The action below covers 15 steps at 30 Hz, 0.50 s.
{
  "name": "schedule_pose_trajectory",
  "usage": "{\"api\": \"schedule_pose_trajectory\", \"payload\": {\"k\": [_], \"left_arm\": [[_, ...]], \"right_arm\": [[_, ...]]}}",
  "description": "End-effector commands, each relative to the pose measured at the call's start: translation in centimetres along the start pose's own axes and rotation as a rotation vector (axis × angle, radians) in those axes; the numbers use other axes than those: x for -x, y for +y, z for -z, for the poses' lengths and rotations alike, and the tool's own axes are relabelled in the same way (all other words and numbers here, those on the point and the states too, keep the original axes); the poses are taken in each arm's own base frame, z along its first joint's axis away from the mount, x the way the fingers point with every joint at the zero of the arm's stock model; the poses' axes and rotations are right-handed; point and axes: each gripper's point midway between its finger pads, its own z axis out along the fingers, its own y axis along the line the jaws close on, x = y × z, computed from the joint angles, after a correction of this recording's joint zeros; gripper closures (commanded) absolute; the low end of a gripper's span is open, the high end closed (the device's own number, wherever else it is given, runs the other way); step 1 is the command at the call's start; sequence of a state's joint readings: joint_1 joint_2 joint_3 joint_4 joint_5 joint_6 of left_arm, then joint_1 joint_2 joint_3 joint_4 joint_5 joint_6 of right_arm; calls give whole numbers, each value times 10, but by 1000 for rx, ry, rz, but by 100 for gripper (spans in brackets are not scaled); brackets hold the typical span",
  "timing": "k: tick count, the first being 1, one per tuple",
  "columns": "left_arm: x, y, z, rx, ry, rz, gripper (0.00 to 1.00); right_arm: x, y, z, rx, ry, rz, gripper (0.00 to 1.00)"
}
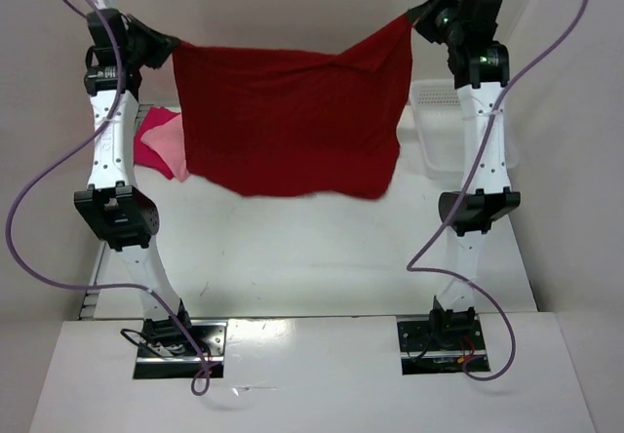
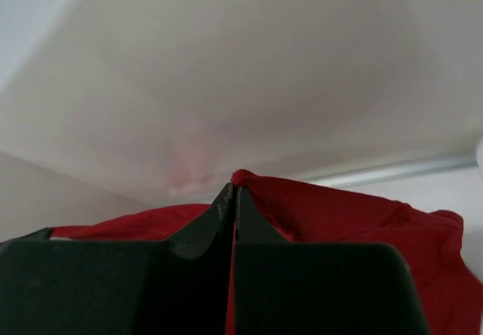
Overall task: Fold and stack the t-shirts
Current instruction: Flatten out the tshirt
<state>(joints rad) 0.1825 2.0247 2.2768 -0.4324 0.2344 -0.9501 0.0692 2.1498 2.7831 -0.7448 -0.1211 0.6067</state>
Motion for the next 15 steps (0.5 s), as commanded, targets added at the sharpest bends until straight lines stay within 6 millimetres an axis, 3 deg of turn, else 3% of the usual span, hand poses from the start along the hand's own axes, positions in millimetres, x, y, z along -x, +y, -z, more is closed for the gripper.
{"api": "schedule_pose_trajectory", "payload": {"k": [1, 3, 6, 9, 10, 11, 12, 13, 14, 15], "left_arm": [[61, -75, 47, -199, -167, -27, 100], [80, -82, 60, -228, -219, -19, 100], [93, -99, 82, -265, -262, -45, 100], [82, -88, 84, -267, -264, -47, 100], [77, -88, 95, -274, -269, -49, 100], [54, -51, 75, -202, -212, -20, 100], [42, -42, 71, -186, -190, -26, 100], [36, -38, 79, -180, -187, -38, 100], [24, -31, 78, -174, -173, -49, 100], [-12, 5, 65, -109, -100, -55, 100]], "right_arm": [[108, 97, 99, 266, -316, 25, 100], [118, 102, 118, 290, -330, 27, 100], [115, 106, 129, 297, -307, 29, 100], [87, 79, 110, 209, -205, 56, 100], [70, 65, 104, 161, -143, 56, 100], [62, 58, 105, 135, -110, 64, 100], [22, 23, 84, 48, 11, 68, 100], [-4, 3, 80, 0, 81, 62, 100], [-15, -6, 77, 0, 82, 62, 100], [-17, -6, 103, -2, 57, 66, 100]]}}
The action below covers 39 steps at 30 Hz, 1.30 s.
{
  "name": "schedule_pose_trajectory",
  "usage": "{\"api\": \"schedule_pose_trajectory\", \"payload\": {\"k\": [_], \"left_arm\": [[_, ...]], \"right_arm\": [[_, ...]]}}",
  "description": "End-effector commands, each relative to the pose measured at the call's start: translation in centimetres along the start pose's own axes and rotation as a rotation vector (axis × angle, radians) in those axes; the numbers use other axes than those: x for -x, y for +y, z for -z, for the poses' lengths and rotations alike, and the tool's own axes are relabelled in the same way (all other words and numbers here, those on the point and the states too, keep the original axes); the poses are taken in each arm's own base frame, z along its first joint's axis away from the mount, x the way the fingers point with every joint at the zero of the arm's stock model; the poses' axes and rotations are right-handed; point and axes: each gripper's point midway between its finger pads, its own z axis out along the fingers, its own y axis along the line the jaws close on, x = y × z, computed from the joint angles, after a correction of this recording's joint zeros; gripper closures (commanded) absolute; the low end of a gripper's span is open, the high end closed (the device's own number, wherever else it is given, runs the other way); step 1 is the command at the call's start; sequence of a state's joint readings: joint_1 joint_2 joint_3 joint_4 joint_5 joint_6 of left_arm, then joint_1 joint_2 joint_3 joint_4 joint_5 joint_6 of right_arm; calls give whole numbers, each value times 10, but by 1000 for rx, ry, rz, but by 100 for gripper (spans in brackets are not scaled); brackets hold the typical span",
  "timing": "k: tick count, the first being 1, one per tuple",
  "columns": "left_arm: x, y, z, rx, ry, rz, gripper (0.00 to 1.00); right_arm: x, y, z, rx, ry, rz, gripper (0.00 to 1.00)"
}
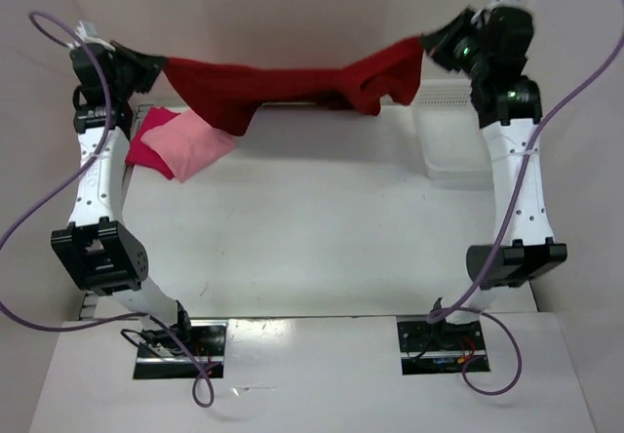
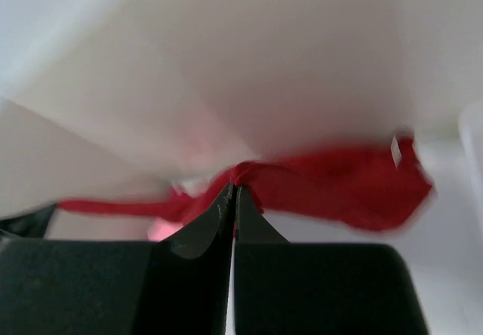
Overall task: Fold and stack the t-shirts
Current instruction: Flatten out the tshirt, then fold the flattened tshirt in 1/3 of the way
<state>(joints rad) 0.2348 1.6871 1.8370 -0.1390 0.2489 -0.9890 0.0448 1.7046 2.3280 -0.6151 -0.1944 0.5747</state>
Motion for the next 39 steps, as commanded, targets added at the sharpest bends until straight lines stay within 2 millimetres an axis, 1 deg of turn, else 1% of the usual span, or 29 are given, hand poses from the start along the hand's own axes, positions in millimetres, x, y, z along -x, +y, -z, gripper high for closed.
{"api": "schedule_pose_trajectory", "payload": {"k": [1, 2, 3, 4, 5, 6, 7, 8, 9, 11, 12, 13, 14, 15, 16, 17, 18, 19, 20, 25, 26, 29, 30, 31, 33, 35, 37, 38, 39], "left_arm": [[-41, 36, 9, 42, 45, -57, 100], [-56, 45, 10, 50, 64, -53, 100], [-69, 62, 13, 75, 85, -45, 100], [-98, 95, 22, 138, 138, -23, 100], [-110, 110, 27, 166, 163, -25, 100], [-118, 117, 34, 182, 176, -20, 100], [-141, 145, 46, 241, 217, -17, 100], [-150, 156, 54, 269, 229, -11, 100], [-155, 159, 65, 277, 238, -18, 100], [-175, 180, 82, 335, 278, -12, 100], [-190, 197, 96, 378, 307, -10, 100], [-198, 205, 104, 400, 326, -3, 100], [-207, 213, 113, 427, 350, 6, 100], [-218, 222, 126, 451, 375, 5, 100], [-224, 230, 135, 483, 388, 9, 100], [-226, 236, 143, 504, 393, 18, 100], [-229, 236, 150, 510, 398, 20, 100], [-232, 244, 160, 544, 414, 34, 100], [-240, 250, 169, 565, 436, 33, 100], [-250, 258, 206, 661, 483, 56, 100], [-247, 258, 211, 667, 482, 49, 100], [-248, 261, 227, 706, 509, 50, 100], [-249, 258, 229, 697, 514, 54, 100], [-251, 254, 229, 680, 527, 76, 100], [-256, 258, 231, 700, 546, 84, 100], [-253, 262, 231, 721, 529, 72, 100], [-254, 268, 224, 714, 522, 69, 100], [-259, 275, 223, 734, 541, 77, 100], [-255, 274, 212, 714, 522, 69, 100]], "right_arm": [[-114, -91, 2, -205, 245, -14, 100], [-125, -100, 13, -228, 259, -6, 100], [-165, -129, 20, -303, 348, -24, 100], [-186, -143, 26, -334, 403, -21, 100], [-199, -153, 35, -365, 433, -13, 100], [-225, -170, 50, -412, 488, -22, 100], [-235, -180, 58, -449, 500, -18, 100], [-261, -194, 77, -497, 576, -32, 100], [-268, -199, 87, -518, 589, -31, 100], [-291, -210, 107, -564, 663, -44, 100], [-312, -220, 127, -614, 744, -59, 100], [-315, -219, 137, -626, 755, -70, 100], [-325, -220, 150, -643, 789, -90, 100], [-330, -221, 163, -666, 825, -97, 100], [-328, -217, 171, -668, 818, -106, 100], [-332, -217, 180, -684, 834, -118, 100], [-331, -215, 185, -688, 841, -119, 100], [-335, -214, 197, -711, 865, -133, 100], [-335, -212, 204, -715, 860, -144, 100], [-346, -203, 245, -739, 912, -186, 100], [-346, -200, 257, -751, 919, -198, 100], [-337, -197, 270, -786, 911, -189, 100], [-332, -196, 268, -787, 885, -187, 100], [-333, -196, 271, -793, 894, -189, 100], [-333, -196, 271, -793, 894, -189, 100], [-333, -196, 265, -790, 879, -196, 100], [-344, -199, 253, -767, 891, -227, 100], [-345, -199, 246, -754, 890, -233, 100], [-350, -206, 233, -748, 881, -231, 100]]}}
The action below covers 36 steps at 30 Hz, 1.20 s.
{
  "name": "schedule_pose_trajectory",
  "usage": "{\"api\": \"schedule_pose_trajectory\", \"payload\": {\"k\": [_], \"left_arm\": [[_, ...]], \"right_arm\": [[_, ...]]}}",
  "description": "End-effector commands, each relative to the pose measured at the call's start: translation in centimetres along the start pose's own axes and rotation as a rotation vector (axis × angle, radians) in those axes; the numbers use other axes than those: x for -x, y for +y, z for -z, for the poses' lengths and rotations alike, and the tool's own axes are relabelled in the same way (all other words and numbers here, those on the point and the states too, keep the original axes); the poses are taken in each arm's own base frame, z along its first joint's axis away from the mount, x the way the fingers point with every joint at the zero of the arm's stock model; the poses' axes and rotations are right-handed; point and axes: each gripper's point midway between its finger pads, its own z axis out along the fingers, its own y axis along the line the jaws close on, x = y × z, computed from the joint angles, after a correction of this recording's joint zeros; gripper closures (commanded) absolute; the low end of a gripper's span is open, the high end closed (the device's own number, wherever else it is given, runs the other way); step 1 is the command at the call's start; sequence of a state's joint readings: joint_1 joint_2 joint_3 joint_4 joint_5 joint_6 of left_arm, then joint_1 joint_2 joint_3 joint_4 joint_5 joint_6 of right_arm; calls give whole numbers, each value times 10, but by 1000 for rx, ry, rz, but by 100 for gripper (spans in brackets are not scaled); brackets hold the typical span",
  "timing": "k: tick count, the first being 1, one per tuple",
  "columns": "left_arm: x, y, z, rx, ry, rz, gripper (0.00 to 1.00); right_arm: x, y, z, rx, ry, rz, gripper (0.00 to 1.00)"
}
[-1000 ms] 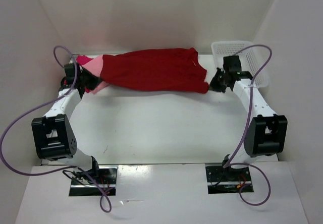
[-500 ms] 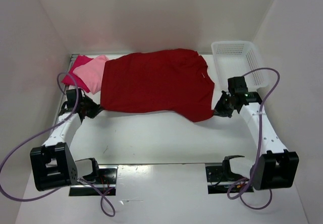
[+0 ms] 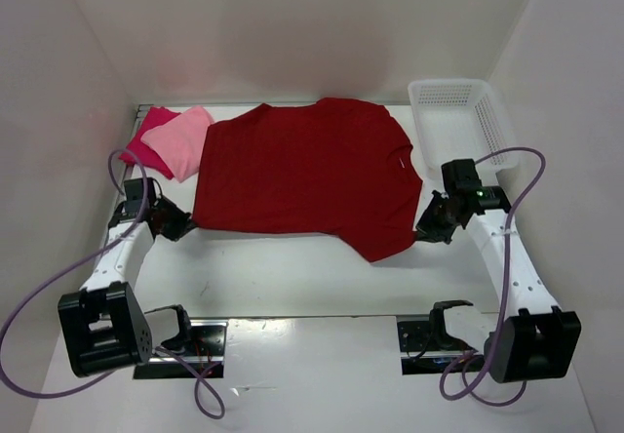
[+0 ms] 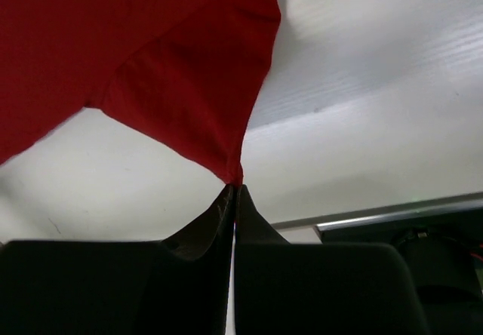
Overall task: Fold and stack the t-shirts
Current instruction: Fold the flattened tshirt in 1/3 of the way
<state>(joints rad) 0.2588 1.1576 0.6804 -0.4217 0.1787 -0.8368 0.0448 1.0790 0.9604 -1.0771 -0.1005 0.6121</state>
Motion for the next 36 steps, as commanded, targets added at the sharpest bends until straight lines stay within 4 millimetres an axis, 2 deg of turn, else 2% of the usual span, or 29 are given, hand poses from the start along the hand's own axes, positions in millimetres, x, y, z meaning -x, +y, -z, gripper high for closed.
{"api": "schedule_pose_trajectory", "payload": {"k": [1, 4, 6, 7, 8, 9, 10, 11, 12, 14, 15, 17, 19, 20, 22, 27, 28, 29, 30, 32, 33, 35, 36], "left_arm": [[10, 0, -19, 16, 0, -4, 100], [29, -17, -30, -8, -12, -9, 100], [38, -23, -36, -17, -21, -11, 100], [39, -21, -46, -1, -4, -7, 100], [46, -27, -48, -7, -11, -8, 100], [49, -29, -53, -7, -11, -8, 100], [49, -29, -61, -7, 3, 3, 100], [52, -34, -62, -16, 6, 2, 100], [55, -35, -67, -19, 4, 13, 100], [61, -40, -69, -27, -4, 11, 100], [67, -43, -73, -22, -15, 10, 100], [71, -44, -79, -16, -9, 21, 100], [79, -55, -80, -40, -13, 26, 100], [77, -60, -85, -45, -6, 15, 100], [83, -73, -85, -65, -16, 10, 100], [97, -87, -98, -80, -35, 9, 100], [99, -89, -101, -80, -35, 9, 100], [99, -84, -110, -59, -30, 4, 100], [103, -87, -112, -63, -34, 3, 100], [96, -82, -125, -42, -6, 2, 100], [99, -85, -128, -48, -12, 1, 100], [97, -88, -132, -58, -14, -9, 100], [97, -84, -136, -43, -14, 3, 100]], "right_arm": [[22, 15, -22, 37, -29, -27, 100], [49, 30, -42, 57, -62, -33, 100], [64, 36, -50, 54, -83, -32, 100], [77, 44, -58, 61, -93, -31, 100], [83, 46, -60, 52, -96, -21, 100], [98, 58, -58, 77, -130, -16, 100], [104, 58, -65, 63, -128, -7, 100], [116, 68, -60, 80, -151, -5, 100], [119, 69, -68, 68, -135, -6, 100], [138, 77, -66, 61, -174, 12, 100], [144, 80, -74, 58, -170, 12, 100], [162, 91, -71, 67, -202, 22, 100], [172, 94, -82, 53, -198, 21, 100], [183, 103, -79, 68, -218, 22, 100], [198, 111, -84, 67, -233, 22, 100], [222, 115, -97, 46, -257, 30, 100], [231, 119, -95, 45, -278, 29, 100], [231, 115, -105, 19, -265, 26, 100], [236, 118, -104, 25, -274, 27, 100], [236, 114, -116, 1, -261, 24, 100], [247, 113, -115, -5, -284, 15, 100], [246, 110, -129, -21, -262, 14, 100], [250, 112, -126, -22, -277, 14, 100]]}}
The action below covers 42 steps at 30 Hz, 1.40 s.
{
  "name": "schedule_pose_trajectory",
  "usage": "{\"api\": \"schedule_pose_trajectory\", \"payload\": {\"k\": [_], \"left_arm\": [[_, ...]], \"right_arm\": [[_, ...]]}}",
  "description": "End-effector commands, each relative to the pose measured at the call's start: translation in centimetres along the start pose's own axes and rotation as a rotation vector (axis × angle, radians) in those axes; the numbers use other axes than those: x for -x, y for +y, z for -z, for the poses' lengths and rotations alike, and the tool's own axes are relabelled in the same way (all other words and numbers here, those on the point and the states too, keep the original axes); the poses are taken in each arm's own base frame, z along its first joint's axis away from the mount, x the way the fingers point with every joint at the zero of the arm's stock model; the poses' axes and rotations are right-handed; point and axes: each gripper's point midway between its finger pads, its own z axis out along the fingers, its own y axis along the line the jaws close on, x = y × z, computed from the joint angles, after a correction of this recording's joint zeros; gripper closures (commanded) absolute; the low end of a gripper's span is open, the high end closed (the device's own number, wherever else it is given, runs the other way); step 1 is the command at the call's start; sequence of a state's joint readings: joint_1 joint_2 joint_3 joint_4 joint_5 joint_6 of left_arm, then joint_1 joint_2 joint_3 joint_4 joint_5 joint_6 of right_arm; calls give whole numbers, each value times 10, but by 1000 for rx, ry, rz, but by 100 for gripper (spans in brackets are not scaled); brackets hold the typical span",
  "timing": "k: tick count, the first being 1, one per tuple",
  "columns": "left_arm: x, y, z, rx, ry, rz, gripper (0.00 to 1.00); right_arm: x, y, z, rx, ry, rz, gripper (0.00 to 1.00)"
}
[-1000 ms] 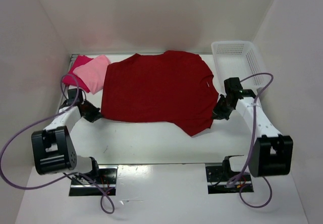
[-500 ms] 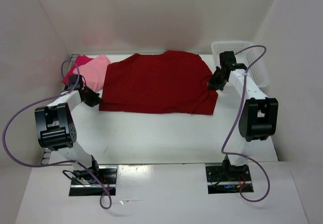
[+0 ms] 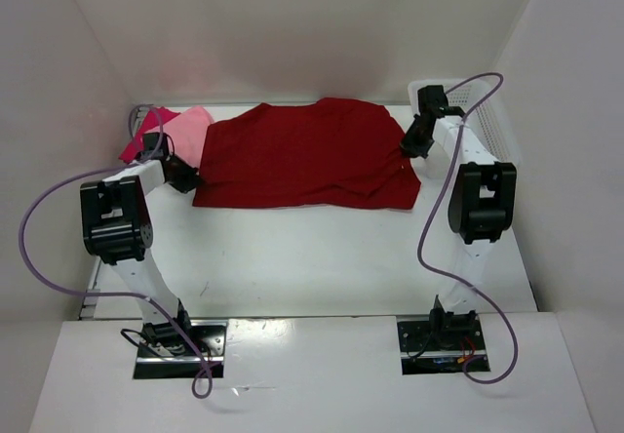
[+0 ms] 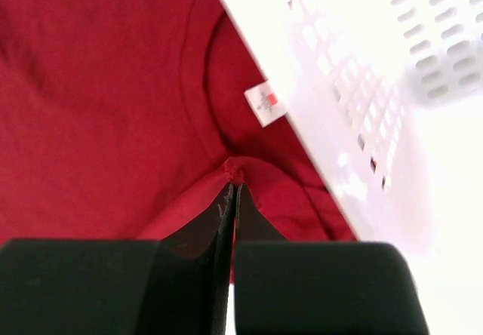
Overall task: Fold and stack the t-shirts
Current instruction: Fold the flattened tshirt in 1/3 of the way
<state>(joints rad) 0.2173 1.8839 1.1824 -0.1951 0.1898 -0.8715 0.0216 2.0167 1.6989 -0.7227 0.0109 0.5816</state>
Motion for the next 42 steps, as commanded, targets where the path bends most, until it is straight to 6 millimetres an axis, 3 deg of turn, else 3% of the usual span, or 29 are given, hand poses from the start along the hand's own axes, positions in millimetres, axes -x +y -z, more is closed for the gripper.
{"api": "schedule_pose_trajectory", "payload": {"k": [1, 6, 8, 10, 12, 14, 16, 18, 19, 20, 21, 23, 24, 26, 27, 29, 31, 33, 34, 37, 42], "left_arm": [[15, -19, -5, -34, -59, -10, 100], [21, -21, -12, -40, -69, -12, 100], [29, -34, -2, -78, -105, -23, 88], [28, -38, 8, -110, -123, -31, 76], [35, -47, 31, -135, -175, -52, 59], [40, -55, 52, -159, -220, -72, 51], [35, -49, 62, -145, -227, -80, 41], [28, -39, 64, -118, -214, -74, 35], [19, -31, 65, -103, -199, -70, 25], [14, -25, 65, -94, -190, -68, 25], [9, -20, 67, -91, -186, -56, 25], [-16, 4, 60, -50, -129, -23, 40], [-20, 13, 60, -35, -123, 8, 48], [-27, 28, 54, -17, -113, 41, 64], [-37, 38, 46, 0, -83, 65, 66], [-39, 41, 40, -6, -67, 93, 66], [-44, 45, 31, 6, -41, 126, 66], [-41, 48, 27, 3, -51, 151, 59], [-36, 42, 27, -21, -71, 165, 59], [-35, 44, 22, -19, -82, 201, 59], [-37, 45, 17, -30, -76, 211, 61]], "right_arm": [[28, 0, -4, -20, -76, -1, 100], [36, 10, -16, 11, -77, -1, 100], [41, 16, -15, 29, -84, -1, 100], [38, 21, -15, 53, -68, 0, 92], [43, 31, -1, 104, -79, 3, 89], [47, 44, 13, 167, -86, 7, 81], [55, 55, 40, 220, -118, 12, 76], [52, 58, 52, 251, -116, 25, 74], [52, 58, 58, 255, -123, 26, 72], [54, 60, 77, 273, -149, 28, 72], [45, 53, 75, 265, -139, 36, 72], [38, 48, 85, 273, -151, 37, 89], [23, 41, 92, 279, -133, 39, 96], [10, 34, 95, 285, -125, 40, 100], [-8, 23, 95, 276, -95, 38, 100], [-31, 9, 89, 259, -51, 36, 100], [-42, 4, 99, 269, -49, 37, 100], [-52, -3, 103, 273, -55, 38, 100], [-57, -7, 102, 267, -47, 37, 100], [-85, -25, 86, 226, 17, 16, 90], [-107, -48, 55, 135, 69, -65, 67]]}}
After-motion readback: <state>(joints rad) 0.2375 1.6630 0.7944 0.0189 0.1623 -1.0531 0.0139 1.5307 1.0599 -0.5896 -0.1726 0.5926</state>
